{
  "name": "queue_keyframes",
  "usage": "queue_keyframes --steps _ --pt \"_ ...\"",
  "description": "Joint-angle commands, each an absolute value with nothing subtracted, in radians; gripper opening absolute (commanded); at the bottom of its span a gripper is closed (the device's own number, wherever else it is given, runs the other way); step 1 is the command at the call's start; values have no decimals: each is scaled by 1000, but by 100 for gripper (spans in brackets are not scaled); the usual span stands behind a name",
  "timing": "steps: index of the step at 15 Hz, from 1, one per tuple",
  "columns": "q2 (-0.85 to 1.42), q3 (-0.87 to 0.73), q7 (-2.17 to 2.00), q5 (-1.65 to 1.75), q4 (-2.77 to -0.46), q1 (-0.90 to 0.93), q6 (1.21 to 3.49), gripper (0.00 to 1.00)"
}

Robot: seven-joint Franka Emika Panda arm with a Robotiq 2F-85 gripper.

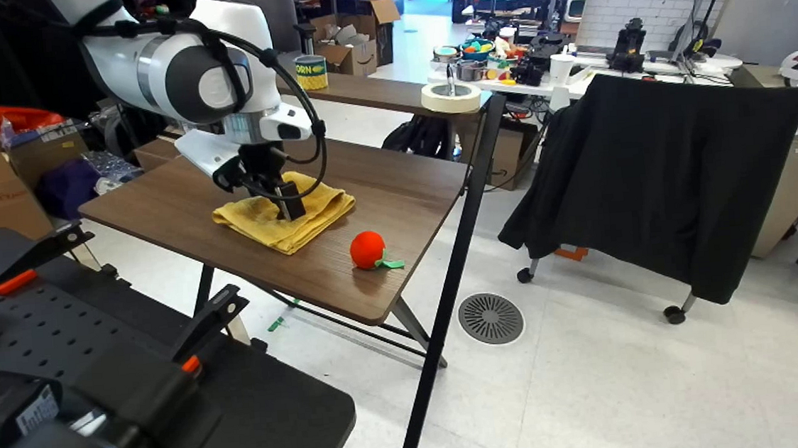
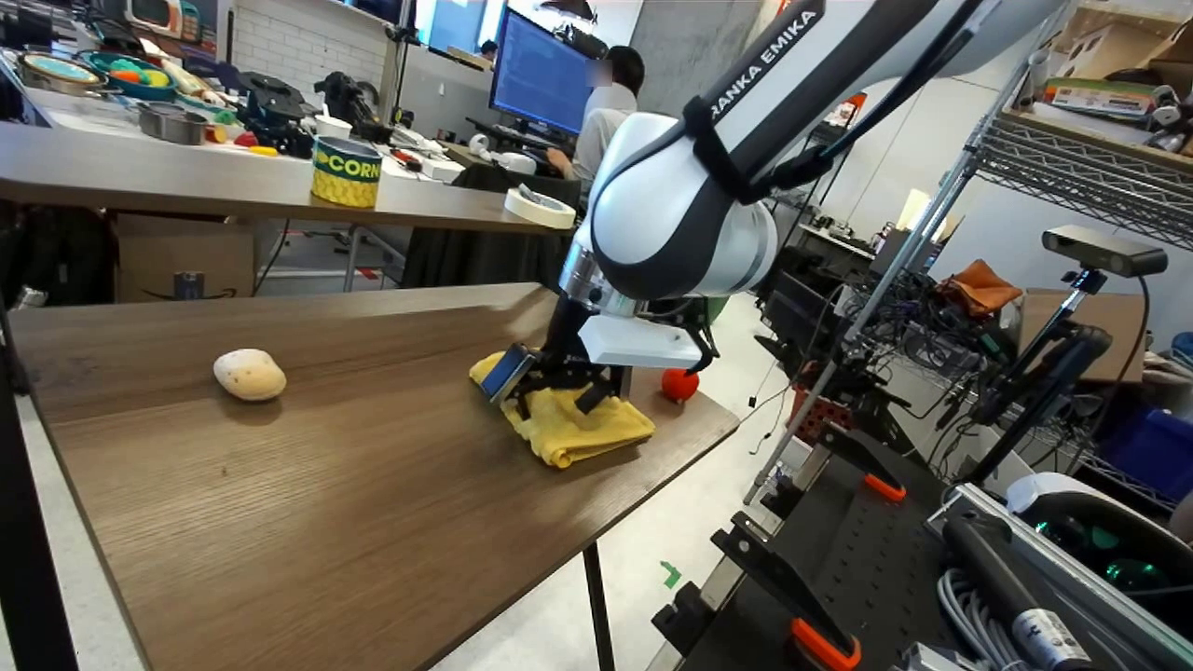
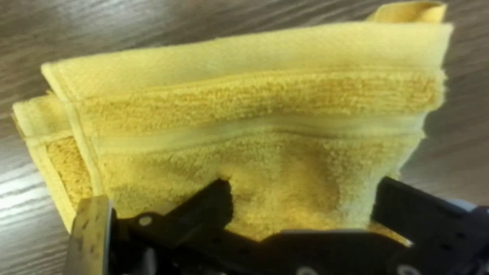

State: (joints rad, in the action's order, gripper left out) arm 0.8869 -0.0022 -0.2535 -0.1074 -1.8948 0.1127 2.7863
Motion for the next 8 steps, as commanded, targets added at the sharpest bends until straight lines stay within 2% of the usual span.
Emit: queue_keyframes --steps 1,8 --pt "810 15 -229 -109 -1986 136 2959 100" --pt "780 108 -192 -116 -2013 132 3227 100"
